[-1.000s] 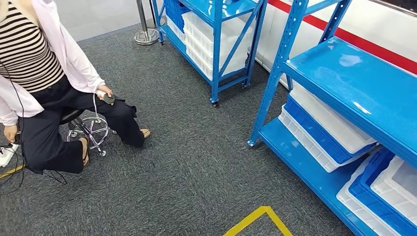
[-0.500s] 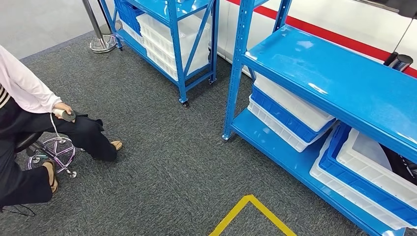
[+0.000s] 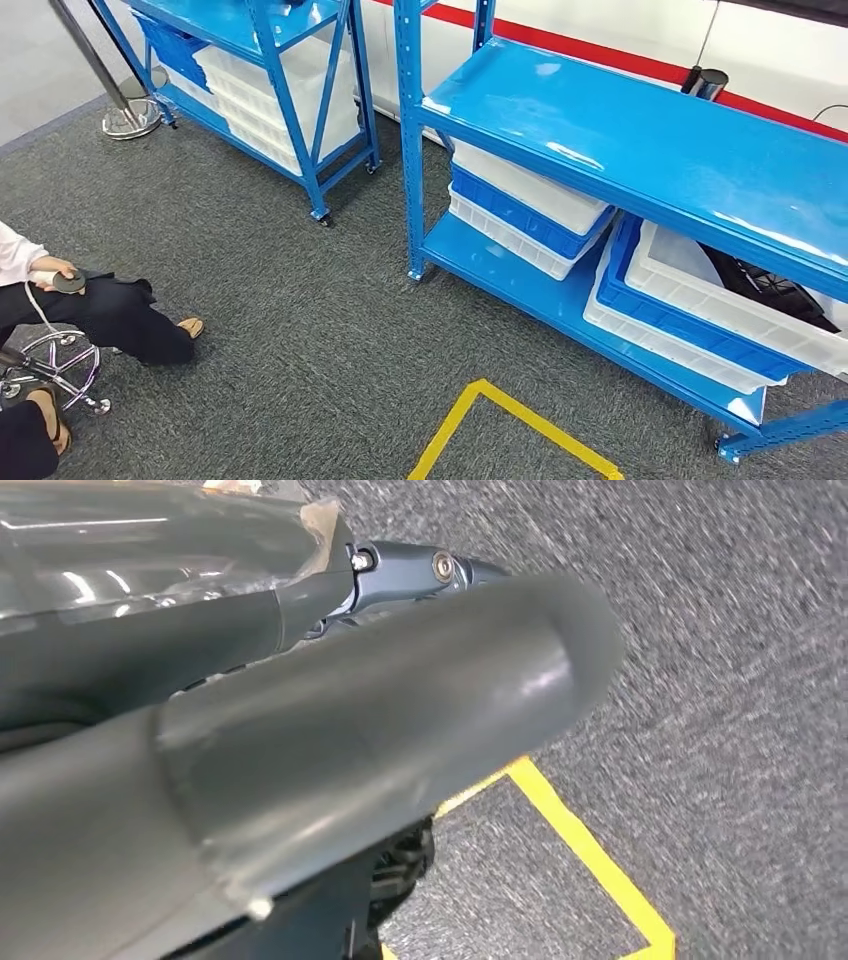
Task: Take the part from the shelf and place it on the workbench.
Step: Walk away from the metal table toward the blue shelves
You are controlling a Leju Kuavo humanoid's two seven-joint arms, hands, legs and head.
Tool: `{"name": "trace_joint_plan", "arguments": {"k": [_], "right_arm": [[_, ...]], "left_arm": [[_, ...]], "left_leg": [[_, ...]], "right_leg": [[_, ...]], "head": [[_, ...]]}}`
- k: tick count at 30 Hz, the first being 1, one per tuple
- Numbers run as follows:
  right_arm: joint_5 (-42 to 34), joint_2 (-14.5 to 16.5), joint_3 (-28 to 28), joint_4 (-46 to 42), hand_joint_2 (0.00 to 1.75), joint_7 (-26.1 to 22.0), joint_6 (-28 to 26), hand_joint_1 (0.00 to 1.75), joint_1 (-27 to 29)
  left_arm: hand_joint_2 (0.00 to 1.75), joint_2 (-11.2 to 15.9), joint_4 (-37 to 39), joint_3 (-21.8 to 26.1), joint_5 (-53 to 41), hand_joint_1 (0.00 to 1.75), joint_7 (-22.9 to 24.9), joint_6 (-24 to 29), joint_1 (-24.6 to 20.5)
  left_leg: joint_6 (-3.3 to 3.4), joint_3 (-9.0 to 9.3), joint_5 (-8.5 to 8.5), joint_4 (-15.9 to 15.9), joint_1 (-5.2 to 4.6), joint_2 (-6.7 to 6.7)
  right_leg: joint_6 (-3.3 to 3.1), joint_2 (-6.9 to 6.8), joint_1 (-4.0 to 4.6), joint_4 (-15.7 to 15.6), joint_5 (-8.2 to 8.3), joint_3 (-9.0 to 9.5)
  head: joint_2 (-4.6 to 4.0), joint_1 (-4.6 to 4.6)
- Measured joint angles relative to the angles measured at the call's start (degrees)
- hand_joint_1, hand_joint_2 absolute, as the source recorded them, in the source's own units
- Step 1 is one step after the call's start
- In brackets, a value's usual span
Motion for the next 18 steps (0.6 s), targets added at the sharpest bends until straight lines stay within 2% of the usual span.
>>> {"name": "trace_joint_plan", "arguments": {"k": [1,2,3,5,6,7,8,9,10,11,12,13,14,15,16,18], "right_arm": [[0.0,0.0,0.0,0.0,0.00,0.0,0.0,0.00,0.1],[0.0,0.0,0.0,0.0,0.00,0.0,0.0,0.00,0.2],[0.0,0.0,0.0,0.0,0.00,0.0,0.0,0.00,0.2],[0.0,0.0,0.0,0.0,0.00,0.0,0.0,0.00,0.1],[0.0,0.1,-0.1,0.0,0.00,0.0,0.0,0.00,0.1],[0.0,0.1,-0.1,0.0,0.00,0.0,0.0,0.00,0.1],[0.0,0.1,-0.1,0.0,0.00,0.0,0.0,0.00,0.1],[0.0,0.1,-0.1,0.0,0.00,0.0,0.0,0.00,0.2],[0.0,0.1,-0.1,0.0,0.00,0.0,0.0,0.00,0.2],[0.0,0.1,-0.1,0.0,0.00,-0.1,0.0,0.00,0.1],[0.0,0.1,-0.1,0.0,0.00,-0.1,0.0,0.00,0.1],[0.0,0.2,-0.1,0.0,0.00,-0.1,0.0,0.00,0.0],[0.0,0.2,-0.1,0.0,0.00,-0.1,0.0,0.00,0.0],[0.0,0.2,-0.1,0.0,0.00,-0.2,0.0,0.00,0.0],[0.1,0.2,-0.1,0.0,0.00,-0.2,0.0,0.00,0.1],[0.1,0.2,0.0,0.0,0.00,-0.5,0.0,0.00,0.2]], "left_arm": [[0.00,0.0,0.0,0.0,0.0,0.00,0.0,0.0,-0.2],[0.00,0.0,0.0,0.0,0.0,0.00,-0.1,0.0,-0.3],[0.00,0.0,0.0,0.0,0.0,0.00,-0.1,0.0,-0.3],[0.00,0.0,0.0,0.0,0.0,0.00,-0.2,0.0,-0.1],[0.00,0.0,0.0,0.0,0.0,0.00,-0.2,0.0,0.1],[0.00,0.0,0.0,0.0,0.1,0.00,-0.2,0.0,0.2],[0.00,0.0,0.0,0.0,0.1,0.00,-0.2,0.0,0.3],[0.00,0.1,0.0,0.0,0.2,0.00,-0.2,0.0,0.3],[0.00,0.1,0.0,0.0,0.2,0.00,-0.2,-0.1,0.3],[0.00,0.2,0.0,0.0,0.2,0.00,-0.2,-0.1,0.3],[0.00,0.3,0.0,0.0,0.3,0.00,-0.2,-0.1,0.3],[0.00,0.3,0.0,0.0,0.3,0.00,-0.2,-0.1,0.3],[0.00,0.3,0.0,0.0,0.3,0.00,-0.2,-0.1,0.3],[0.00,0.3,0.0,0.0,0.3,0.00,-0.2,-0.1,0.2],[0.00,0.2,0.0,0.0,0.4,0.00,-0.2,-0.1,0.2],[0.00,0.2,0.0,0.1,0.5,0.00,-0.2,-0.1,0.1]], "left_leg": [[-0.35,0.10,-0.41,0.3,0.21,-0.18],[-0.64,-0.22,-1.37,1.3,0.39,-1.18],[-0.83,-1.16,-2.97,3.7,0.53,-2.76],[-0.91,-4.65,-6.90,11.3,0.66,-5.96],[-0.91,-6.51,-8.16,15.0,0.66,-6.69],[-0.86,-7.70,-8.33,16.9,0.65,-7.03],[-0.74,-7.87,-7.28,16.6,0.66,-7.22],[-0.56,-6.99,-5.28,14.2,0.67,-7.48],[-0.35,-5.37,-2.88,10.2,0.71,-8.46],[-0.12,-3.71,-1.01,6.2,0.79,-10.03],[0.03,-2.51,0.15,3.2,0.83,-11.21],[0.16,-1.86,0.59,1.5,0.78,-12.14],[0.35,-1.73,0.51,1.0,0.60,-12.16],[0.65,-1.70,0.61,0.9,0.47,-11.35],[1.08,-1.60,0.80,0.6,0.40,-10.69],[1.93,-1.40,1.18,0.1,0.49,-9.16]], "right_leg": [[-0.43,0.64,-0.13,-0.1,0.07,0.02],[-0.88,1.29,-0.34,-0.2,0.23,0.19],[-1.28,1.92,-0.57,-0.3,0.41,0.37],[-1.73,3.30,-0.49,-0.3,0.57,0.25],[-1.81,4.12,-0.33,-0.3,0.59,0.25],[-1.82,4.96,-0.20,-0.3,0.58,0.29],[-1.82,5.81,-0.11,-0.2,0.58,0.39],[-1.81,6.63,-0.06,-0.2,0.57,0.51],[-1.79,7.42,-0.06,-0.2,0.56,0.58],[-1.72,8.16,0.09,-0.1,0.53,0.55],[-1.61,8.81,0.18,0.0,0.52,0.40],[-1.41,9.42,0.26,0.1,0.54,0.03],[-1.09,10.01,0.27,0.1,0.60,-0.38],[-0.71,10.51,0.19,0.0,0.68,-0.74],[-0.40,10.15,0.11,0.3,0.59,-1.10],[-0.26,7.53,0.15,3.4,-1.20,-2.70]], "head": [[0.00,-0.10],[0.00,-0.22],[0.00,-0.35],[0.00,-0.55],[0.00,-0.54],[0.00,-0.55],[0.00,-0.54],[0.00,-0.54],[0.00,-0.56],[0.00,-0.54],[0.00,-0.52],[0.00,-0.50],[0.00,-0.49],[0.00,-0.48],[0.00,-0.50],[0.00,-0.26]]}}
